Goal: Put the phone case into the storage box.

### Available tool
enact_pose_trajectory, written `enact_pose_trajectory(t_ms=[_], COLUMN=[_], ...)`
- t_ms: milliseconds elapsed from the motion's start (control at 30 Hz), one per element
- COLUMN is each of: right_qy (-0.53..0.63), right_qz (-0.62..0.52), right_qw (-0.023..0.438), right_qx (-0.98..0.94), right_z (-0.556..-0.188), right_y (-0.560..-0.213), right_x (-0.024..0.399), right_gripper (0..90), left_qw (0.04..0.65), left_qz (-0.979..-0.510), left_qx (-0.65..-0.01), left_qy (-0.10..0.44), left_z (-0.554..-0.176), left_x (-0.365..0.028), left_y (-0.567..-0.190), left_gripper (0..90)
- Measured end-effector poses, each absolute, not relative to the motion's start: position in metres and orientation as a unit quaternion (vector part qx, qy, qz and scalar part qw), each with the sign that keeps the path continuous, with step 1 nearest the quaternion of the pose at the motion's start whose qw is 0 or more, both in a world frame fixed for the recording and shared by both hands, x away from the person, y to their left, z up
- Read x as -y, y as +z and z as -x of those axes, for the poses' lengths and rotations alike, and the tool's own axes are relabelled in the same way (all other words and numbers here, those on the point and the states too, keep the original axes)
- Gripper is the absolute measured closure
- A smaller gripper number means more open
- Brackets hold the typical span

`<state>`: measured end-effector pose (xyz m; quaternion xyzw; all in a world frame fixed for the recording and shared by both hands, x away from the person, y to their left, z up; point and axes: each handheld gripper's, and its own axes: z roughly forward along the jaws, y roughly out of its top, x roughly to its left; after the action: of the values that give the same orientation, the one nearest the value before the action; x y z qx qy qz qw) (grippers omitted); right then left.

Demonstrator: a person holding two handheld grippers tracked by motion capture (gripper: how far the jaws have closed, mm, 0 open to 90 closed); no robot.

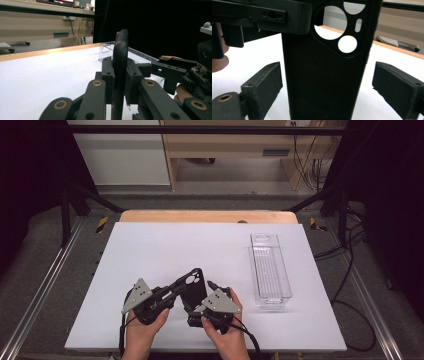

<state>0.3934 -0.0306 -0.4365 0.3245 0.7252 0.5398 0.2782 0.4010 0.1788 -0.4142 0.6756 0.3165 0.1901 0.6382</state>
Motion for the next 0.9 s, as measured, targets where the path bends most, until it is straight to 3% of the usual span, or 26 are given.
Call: enact_pose_trajectory(t_ms=[367, 900], right_qy=[0.537, 0.541], right_qz=[-0.328, -0.336], right_qw=[0.290, 0.295], right_qx=[-0.721, -0.713], right_z=[-0.393, -0.393], right_y=[-0.438, -0.439], right_x=[0.028, 0.026], right_gripper=[5.3, 8.7], left_qw=[0.638, 0.638], left_qz=[-0.680, -0.685], left_qx=[-0.310, -0.302], left_qy=[0.184, 0.181], left_z=[-0.398, -0.395], left_x=[-0.173, -0.166], left_y=[-0.415, -0.416], left_gripper=[80.7, 80.8])
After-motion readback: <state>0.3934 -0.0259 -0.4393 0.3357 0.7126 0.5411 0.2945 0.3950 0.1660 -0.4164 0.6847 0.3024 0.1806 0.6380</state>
